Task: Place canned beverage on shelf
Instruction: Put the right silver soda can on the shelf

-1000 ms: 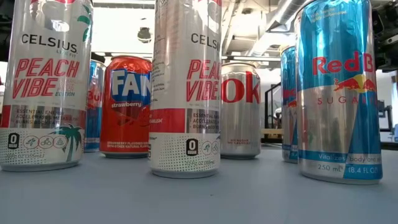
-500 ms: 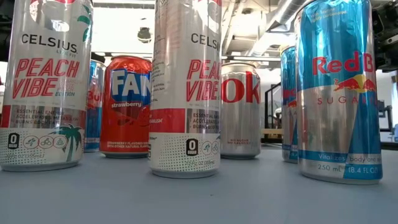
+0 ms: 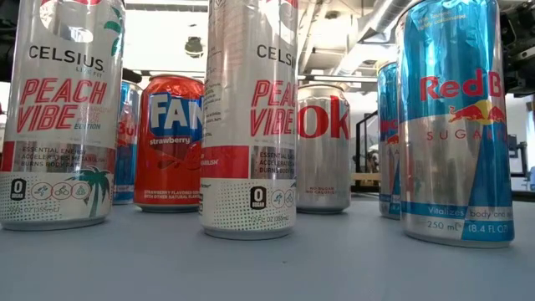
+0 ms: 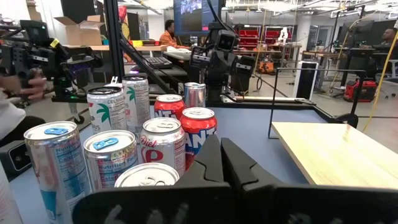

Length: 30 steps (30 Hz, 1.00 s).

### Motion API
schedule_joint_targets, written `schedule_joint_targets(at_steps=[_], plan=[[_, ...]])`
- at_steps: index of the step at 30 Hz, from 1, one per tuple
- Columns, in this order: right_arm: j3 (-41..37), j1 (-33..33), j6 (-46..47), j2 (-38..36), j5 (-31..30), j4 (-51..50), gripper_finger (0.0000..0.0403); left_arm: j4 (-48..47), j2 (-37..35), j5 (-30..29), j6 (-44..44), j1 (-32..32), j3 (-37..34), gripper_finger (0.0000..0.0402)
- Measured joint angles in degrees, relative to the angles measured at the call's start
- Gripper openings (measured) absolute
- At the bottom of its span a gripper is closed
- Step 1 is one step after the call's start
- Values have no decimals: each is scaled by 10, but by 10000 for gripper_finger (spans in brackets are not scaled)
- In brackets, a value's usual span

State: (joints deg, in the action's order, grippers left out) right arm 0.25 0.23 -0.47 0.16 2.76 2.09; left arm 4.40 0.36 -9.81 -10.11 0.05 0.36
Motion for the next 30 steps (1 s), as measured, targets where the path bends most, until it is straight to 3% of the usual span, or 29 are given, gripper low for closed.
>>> schedule_joint_targets(at_steps=[5,12,16,23,25,30], plan=[[0,-1,0,0,0,0,0,-7,0,2,-5,0,0,0],[0,-3,58,0,-9,29,0,-12,0,4,-104,0,0,0],[0,-4,112,0,-12,113,0,-3,0,-43,-118,0,0,0],[0,-4,112,0,-13,228,0,11,0,-83,-176,0,0,0],[1,-4,92,0,-17,246,0,49,0,-124,-176,-1,0,0],[43,-17,62,2,-45,165,13,131,1,-198,-150,0,0,4]])
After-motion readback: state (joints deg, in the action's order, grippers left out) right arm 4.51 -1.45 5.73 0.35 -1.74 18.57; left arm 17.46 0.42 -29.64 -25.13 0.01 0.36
